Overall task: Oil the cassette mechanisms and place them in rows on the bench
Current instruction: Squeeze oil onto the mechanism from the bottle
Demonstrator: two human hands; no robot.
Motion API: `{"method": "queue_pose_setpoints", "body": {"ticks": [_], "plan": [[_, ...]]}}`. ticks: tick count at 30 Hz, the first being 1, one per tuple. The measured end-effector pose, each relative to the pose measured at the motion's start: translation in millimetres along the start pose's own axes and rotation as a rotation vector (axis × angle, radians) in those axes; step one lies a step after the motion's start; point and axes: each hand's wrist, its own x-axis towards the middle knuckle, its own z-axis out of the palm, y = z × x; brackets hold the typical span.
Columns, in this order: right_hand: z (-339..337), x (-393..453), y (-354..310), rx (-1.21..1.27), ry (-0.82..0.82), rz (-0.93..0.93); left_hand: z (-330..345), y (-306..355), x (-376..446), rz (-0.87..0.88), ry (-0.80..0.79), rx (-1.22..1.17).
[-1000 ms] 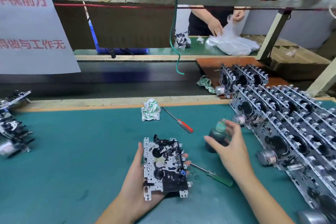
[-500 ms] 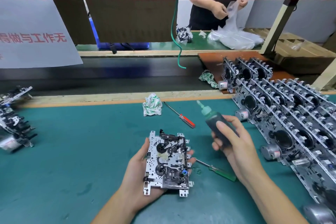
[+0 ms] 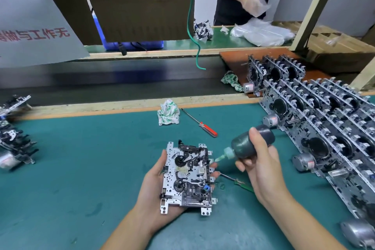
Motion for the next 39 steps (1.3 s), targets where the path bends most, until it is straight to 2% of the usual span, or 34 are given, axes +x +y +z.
{"method": "queue_pose_setpoints", "body": {"ticks": [11, 27, 39], "plan": [[-0.6, -1.5, 4.0, -0.203, -0.055, -0.049, 0.7, -0.8, 0.8, -0.027, 0.006, -0.044], [-2.8, -0.4, 7.7, -0.212, 0.012, -0.042, 0.9, -0.7, 0.3, -0.019, 0.009, -0.059], [-1.6, -1.6, 4.7, -0.174, -0.016, -0.034, -2.1, -0.2, 0.5, 0.000, 0.029, -0.006]]}}
